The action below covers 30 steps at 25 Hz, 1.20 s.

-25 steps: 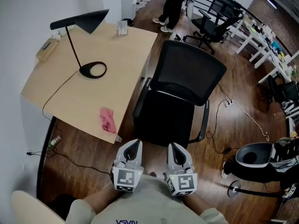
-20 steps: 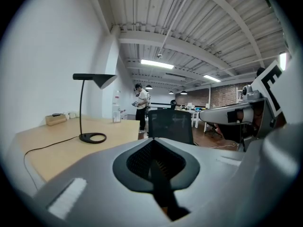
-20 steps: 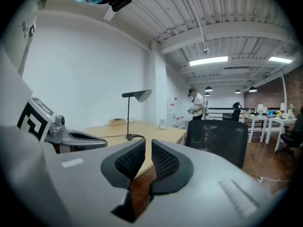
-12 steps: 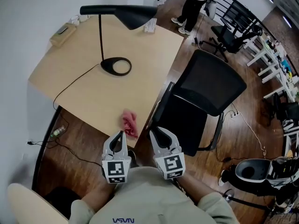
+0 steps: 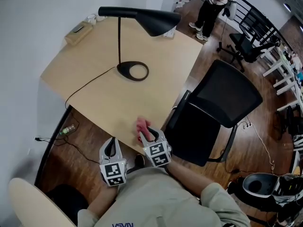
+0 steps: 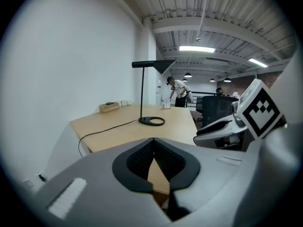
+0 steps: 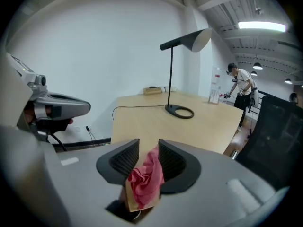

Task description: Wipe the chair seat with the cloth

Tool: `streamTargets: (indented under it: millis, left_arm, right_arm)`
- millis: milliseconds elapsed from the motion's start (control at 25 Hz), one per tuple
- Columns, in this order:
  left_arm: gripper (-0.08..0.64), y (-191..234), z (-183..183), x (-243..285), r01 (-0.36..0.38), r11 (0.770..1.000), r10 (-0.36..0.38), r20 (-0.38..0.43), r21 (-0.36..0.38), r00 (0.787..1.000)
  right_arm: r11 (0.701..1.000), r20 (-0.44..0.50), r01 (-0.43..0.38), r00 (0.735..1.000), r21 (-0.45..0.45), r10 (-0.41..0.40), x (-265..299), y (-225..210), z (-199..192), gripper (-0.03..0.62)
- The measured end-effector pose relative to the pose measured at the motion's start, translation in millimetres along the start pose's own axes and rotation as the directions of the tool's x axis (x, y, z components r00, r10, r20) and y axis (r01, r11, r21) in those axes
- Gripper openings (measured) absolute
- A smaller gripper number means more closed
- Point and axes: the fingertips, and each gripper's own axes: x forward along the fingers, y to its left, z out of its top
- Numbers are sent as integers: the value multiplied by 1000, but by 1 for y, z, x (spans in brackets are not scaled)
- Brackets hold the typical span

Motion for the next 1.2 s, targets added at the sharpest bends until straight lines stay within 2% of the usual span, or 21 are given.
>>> streamTargets:
  millis: [320, 600, 840, 960, 1200]
  left_arm:
    - [5, 12, -25, 5, -80, 997, 79, -70, -5, 994]
    - [5, 4, -39, 16, -72, 997, 69, -130, -18, 989]
    - [5, -4, -44, 39, -37, 999, 31, -173, -35, 984]
    - [5, -8, -40, 43, -15, 1000, 10, -169, -27, 985]
    - [5, -20, -49, 37, 35, 998, -43, -183, -47, 982]
  right_arm:
    - [999, -149, -20, 989, -30, 16, 45, -3, -42, 141]
    - [999, -256, -34, 966, 14, 36, 55, -12, -78, 143]
    - [997, -280, -54, 957, 58, 68, 68, -10, -86, 141]
    - [994, -291, -60, 953, 91, 84, 71, -10, -87, 92]
    - [993, -245, -25, 968, 114, 52, 51, -17, -80, 71]
